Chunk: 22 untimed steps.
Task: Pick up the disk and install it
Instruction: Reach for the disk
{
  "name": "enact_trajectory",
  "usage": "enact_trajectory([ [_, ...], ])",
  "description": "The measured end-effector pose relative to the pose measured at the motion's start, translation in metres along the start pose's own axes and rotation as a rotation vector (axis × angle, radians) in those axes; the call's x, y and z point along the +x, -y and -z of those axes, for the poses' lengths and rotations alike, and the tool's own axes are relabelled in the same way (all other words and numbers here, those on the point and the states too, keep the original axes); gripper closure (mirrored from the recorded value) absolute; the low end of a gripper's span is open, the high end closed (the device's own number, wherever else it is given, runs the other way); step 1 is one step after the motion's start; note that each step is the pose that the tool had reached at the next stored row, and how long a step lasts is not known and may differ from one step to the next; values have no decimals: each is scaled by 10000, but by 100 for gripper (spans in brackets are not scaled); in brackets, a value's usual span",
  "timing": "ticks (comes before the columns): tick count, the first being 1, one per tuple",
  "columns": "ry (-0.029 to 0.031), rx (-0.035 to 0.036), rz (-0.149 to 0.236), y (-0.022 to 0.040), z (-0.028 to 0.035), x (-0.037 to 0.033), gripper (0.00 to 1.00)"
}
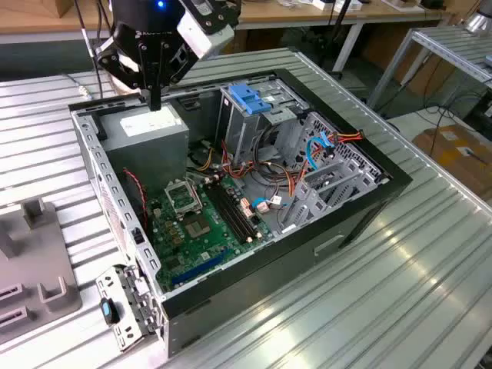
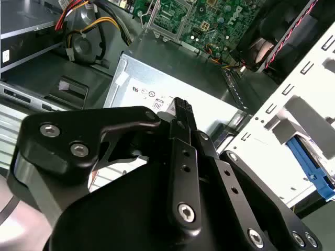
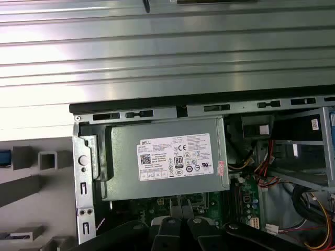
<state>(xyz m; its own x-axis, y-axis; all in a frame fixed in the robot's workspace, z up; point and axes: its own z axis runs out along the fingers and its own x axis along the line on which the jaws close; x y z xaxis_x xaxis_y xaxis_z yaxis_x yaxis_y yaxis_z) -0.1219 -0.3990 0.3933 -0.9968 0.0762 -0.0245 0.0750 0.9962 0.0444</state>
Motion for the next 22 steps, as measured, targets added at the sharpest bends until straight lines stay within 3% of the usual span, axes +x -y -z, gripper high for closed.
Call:
enact_trajectory([
  [22, 0, 0, 0, 6, 2, 81, 89],
])
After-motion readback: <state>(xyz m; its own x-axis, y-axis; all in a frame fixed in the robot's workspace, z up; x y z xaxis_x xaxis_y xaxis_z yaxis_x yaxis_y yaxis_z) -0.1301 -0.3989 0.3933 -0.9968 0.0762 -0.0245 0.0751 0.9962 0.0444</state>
